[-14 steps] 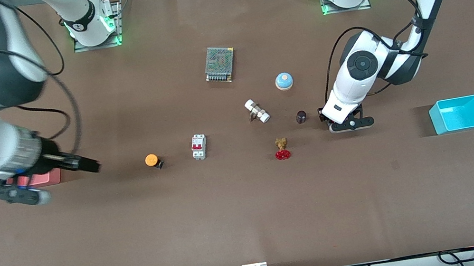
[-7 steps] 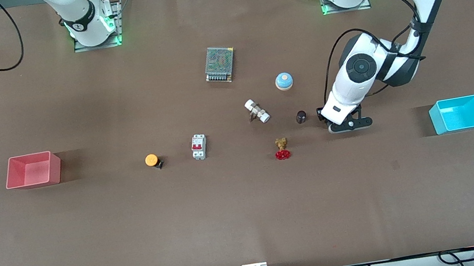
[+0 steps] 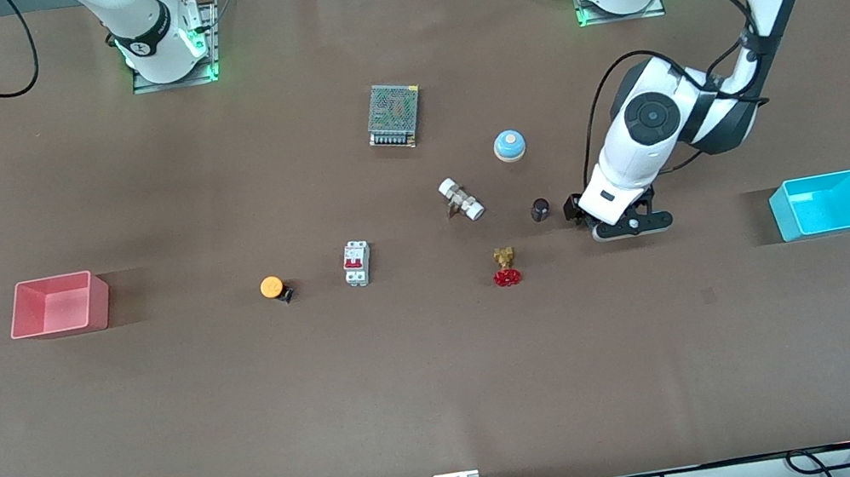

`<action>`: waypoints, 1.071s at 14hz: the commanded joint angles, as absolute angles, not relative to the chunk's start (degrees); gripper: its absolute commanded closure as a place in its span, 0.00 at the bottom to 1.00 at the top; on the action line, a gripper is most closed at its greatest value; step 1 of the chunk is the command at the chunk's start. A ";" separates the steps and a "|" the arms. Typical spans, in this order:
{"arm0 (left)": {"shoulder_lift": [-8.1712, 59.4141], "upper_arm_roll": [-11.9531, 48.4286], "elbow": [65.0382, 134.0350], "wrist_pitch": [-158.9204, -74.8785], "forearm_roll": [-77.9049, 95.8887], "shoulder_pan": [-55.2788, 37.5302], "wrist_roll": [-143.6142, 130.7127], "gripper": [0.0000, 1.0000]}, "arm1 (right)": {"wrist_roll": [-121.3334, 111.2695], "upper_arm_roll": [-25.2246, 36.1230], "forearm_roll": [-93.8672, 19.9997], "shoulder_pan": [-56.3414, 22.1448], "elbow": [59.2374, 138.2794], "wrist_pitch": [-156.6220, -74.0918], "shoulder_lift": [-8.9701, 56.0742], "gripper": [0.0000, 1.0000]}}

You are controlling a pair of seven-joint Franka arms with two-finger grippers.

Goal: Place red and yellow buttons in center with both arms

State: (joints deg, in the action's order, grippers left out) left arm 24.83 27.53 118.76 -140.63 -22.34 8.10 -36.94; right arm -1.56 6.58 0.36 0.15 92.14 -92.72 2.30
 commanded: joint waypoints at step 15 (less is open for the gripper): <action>15.82 29.00 80.69 -82.81 -14.70 12.73 -7.92 0.00 | -1.76 6.07 1.50 -1.05 103.89 -92.20 -11.87 0.00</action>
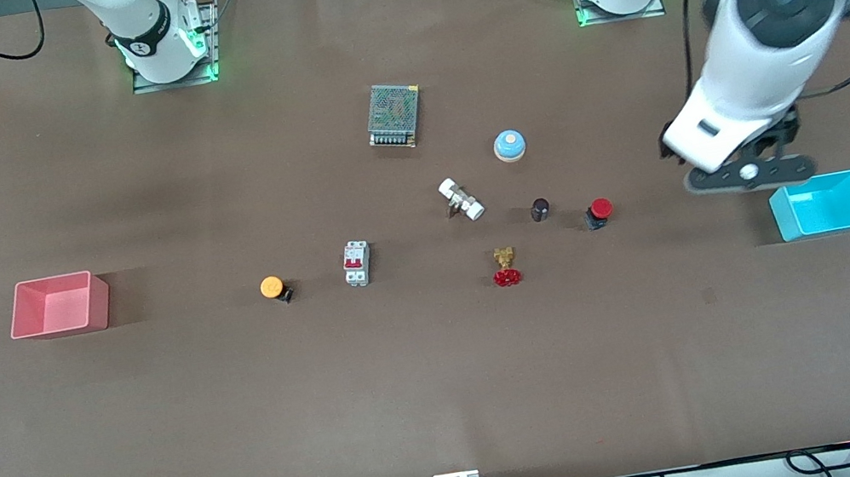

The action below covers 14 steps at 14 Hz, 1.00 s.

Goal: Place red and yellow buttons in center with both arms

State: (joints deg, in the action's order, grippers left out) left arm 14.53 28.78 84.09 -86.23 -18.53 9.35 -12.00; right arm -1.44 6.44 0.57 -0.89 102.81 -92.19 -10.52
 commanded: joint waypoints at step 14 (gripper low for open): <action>-5.18 5.36 101.51 -100.82 -0.70 3.09 6.77 0.00 | -2.37 6.15 1.49 -1.41 103.80 -92.11 -12.39 0.00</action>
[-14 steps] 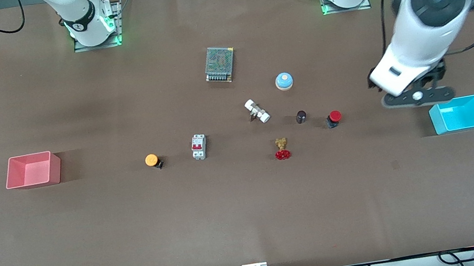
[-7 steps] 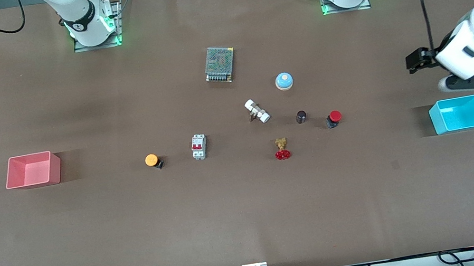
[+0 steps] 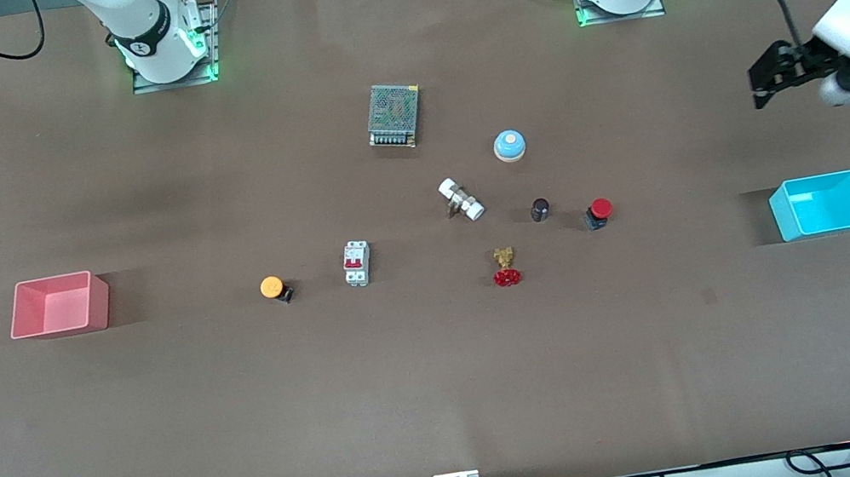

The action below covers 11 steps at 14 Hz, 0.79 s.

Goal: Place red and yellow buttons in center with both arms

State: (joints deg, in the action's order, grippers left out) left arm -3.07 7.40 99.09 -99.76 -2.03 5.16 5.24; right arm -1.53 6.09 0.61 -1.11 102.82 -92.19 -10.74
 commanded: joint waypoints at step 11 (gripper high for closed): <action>-0.79 0.79 94.92 -93.43 -0.62 -1.05 5.89 0.00 | -1.76 6.06 1.93 -1.32 103.80 -90.18 -12.13 0.00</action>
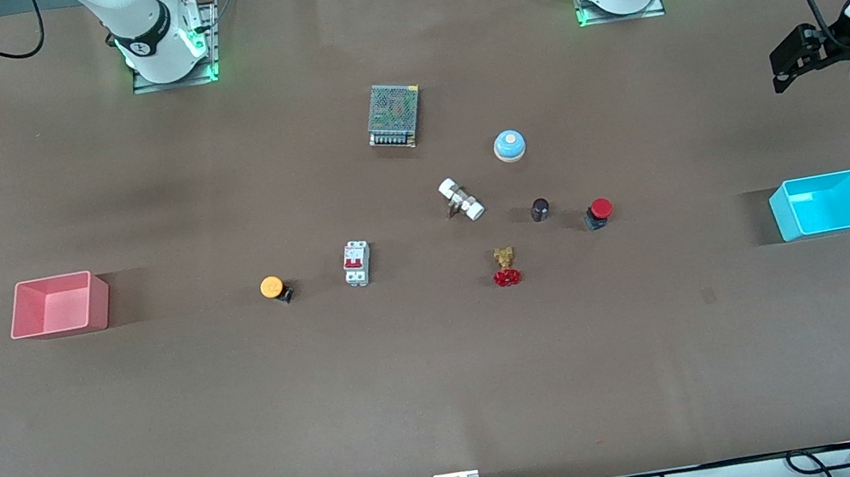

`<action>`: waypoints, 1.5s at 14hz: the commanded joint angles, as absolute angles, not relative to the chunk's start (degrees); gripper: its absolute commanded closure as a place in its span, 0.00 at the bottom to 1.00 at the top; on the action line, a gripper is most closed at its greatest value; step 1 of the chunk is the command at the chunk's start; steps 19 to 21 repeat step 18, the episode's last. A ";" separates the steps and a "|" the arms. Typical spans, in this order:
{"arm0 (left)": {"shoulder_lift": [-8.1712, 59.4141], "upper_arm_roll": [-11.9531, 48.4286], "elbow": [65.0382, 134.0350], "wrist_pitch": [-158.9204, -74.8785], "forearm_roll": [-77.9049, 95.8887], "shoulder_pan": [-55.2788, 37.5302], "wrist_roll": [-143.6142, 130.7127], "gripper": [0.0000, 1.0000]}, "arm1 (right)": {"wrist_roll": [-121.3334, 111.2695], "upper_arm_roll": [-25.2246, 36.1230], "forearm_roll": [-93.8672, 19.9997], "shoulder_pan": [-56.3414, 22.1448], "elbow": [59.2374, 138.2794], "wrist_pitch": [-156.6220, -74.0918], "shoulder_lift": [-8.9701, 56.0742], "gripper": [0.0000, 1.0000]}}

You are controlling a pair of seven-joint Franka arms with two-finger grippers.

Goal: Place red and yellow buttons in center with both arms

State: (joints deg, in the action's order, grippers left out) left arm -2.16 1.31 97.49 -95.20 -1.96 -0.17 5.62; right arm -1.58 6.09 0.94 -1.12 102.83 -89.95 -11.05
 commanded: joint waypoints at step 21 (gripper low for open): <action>-0.97 2.29 94.66 -92.73 -0.97 -1.49 3.52 0.00 | -1.58 6.06 1.85 -1.32 104.06 -90.88 -11.87 0.00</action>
